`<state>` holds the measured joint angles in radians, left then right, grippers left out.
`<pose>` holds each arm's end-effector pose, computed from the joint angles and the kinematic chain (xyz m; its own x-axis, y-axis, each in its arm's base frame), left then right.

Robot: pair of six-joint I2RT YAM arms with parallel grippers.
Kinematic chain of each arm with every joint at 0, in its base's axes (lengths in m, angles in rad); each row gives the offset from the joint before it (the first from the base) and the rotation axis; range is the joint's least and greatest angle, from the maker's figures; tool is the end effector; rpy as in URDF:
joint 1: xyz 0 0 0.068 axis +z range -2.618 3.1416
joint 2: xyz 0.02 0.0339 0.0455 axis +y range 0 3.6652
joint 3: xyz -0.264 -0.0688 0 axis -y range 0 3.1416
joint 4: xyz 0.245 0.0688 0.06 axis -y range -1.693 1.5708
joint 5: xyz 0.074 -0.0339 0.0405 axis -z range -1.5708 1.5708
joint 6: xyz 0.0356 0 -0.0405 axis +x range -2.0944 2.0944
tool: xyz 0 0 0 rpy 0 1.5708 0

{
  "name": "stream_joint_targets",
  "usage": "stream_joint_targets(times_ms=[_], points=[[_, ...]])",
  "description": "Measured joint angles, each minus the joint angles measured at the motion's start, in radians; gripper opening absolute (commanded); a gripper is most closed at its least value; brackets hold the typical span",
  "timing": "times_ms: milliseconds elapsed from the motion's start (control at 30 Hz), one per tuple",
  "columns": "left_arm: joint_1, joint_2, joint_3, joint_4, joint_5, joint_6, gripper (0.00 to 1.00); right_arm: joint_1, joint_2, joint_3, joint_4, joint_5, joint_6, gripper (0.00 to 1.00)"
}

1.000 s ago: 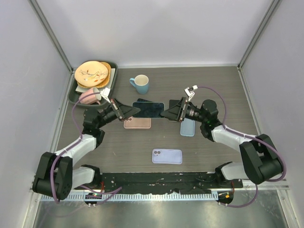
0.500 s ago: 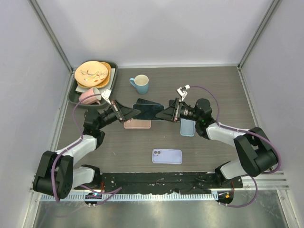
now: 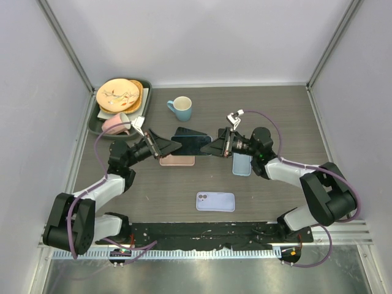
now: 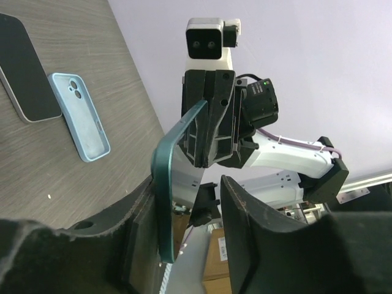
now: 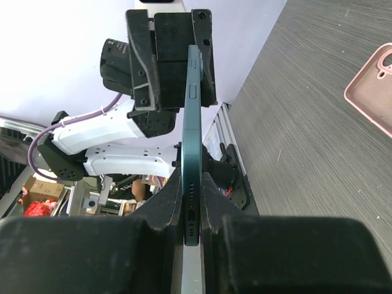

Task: Put the phone into the phone case

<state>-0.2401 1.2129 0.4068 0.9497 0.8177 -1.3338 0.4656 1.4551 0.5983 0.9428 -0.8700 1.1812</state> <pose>0.2248 -0.0818 0.2396 -0.8072 -0.4868 -0.3339 0.3380 0.0826 -0.9375 0.2486 0.1554 0.2382 -0.8681 0.2314 -0.4391 -0.4394 0.0533 0.8967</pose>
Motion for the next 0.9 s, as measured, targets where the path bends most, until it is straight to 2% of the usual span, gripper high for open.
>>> stream_joint_targets(times_ms=[200,367,533,600,667,900], points=[[-0.001,-0.021,0.002,-0.110,0.011,0.076,0.68,0.000,-0.002,0.000,-0.079,0.013,-0.048,0.01],[-0.002,-0.121,0.053,-0.442,-0.066,0.267,0.75,0.000,-0.053,0.000,-0.262,0.051,-0.164,0.01],[-0.002,-0.232,0.129,-0.763,-0.254,0.464,0.76,0.000,-0.139,0.017,-0.514,0.145,-0.311,0.01],[-0.002,-0.248,0.158,-0.877,-0.341,0.524,0.74,-0.002,-0.173,0.024,-0.595,0.186,-0.354,0.01],[-0.002,-0.244,0.192,-1.013,-0.470,0.581,0.73,-0.007,-0.214,0.029,-0.678,0.234,-0.396,0.01],[-0.002,-0.167,0.250,-1.260,-0.729,0.664,0.69,-0.042,-0.336,0.039,-0.869,0.344,-0.504,0.01]])
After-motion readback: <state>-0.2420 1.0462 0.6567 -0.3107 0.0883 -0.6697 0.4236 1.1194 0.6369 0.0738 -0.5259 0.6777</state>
